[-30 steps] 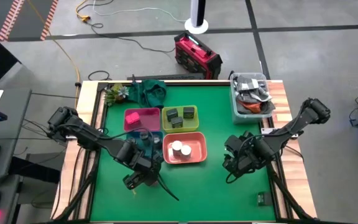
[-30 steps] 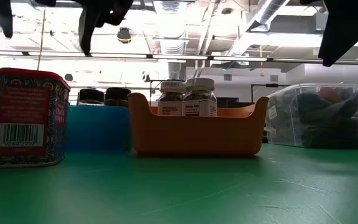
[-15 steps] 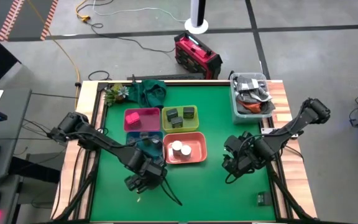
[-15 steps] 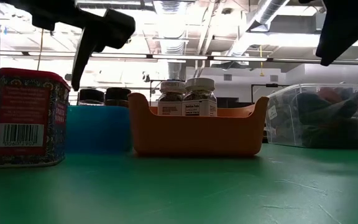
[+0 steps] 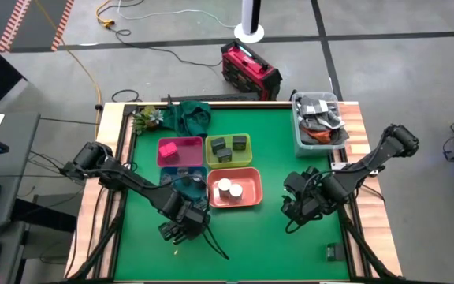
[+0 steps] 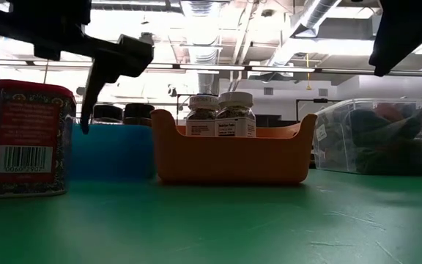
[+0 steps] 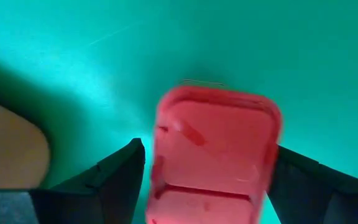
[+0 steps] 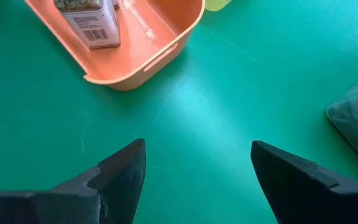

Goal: Sort spices by type
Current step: Put the red seasoning can into the pink bin

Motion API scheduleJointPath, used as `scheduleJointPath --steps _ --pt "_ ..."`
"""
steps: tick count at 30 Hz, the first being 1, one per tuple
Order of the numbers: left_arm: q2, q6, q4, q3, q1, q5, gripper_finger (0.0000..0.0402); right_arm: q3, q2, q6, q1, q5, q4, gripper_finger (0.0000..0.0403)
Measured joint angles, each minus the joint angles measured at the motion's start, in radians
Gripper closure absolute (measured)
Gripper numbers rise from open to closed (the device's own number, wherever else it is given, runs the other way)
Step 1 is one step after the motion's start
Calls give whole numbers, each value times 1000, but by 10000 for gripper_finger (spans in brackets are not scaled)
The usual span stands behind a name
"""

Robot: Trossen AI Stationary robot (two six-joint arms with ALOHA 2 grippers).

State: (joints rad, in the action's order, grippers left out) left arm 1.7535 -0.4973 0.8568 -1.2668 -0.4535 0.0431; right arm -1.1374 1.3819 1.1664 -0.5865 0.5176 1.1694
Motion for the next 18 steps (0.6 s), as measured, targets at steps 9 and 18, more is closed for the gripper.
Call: scheduleJointPath --steps 9,18 --pt "0 13 -16 4 -1 -13 134 0 0 -12 0 7 -3 86" --pt "0 46 -4 4 0 4 194 0 0 -15 0 7 -3 86"
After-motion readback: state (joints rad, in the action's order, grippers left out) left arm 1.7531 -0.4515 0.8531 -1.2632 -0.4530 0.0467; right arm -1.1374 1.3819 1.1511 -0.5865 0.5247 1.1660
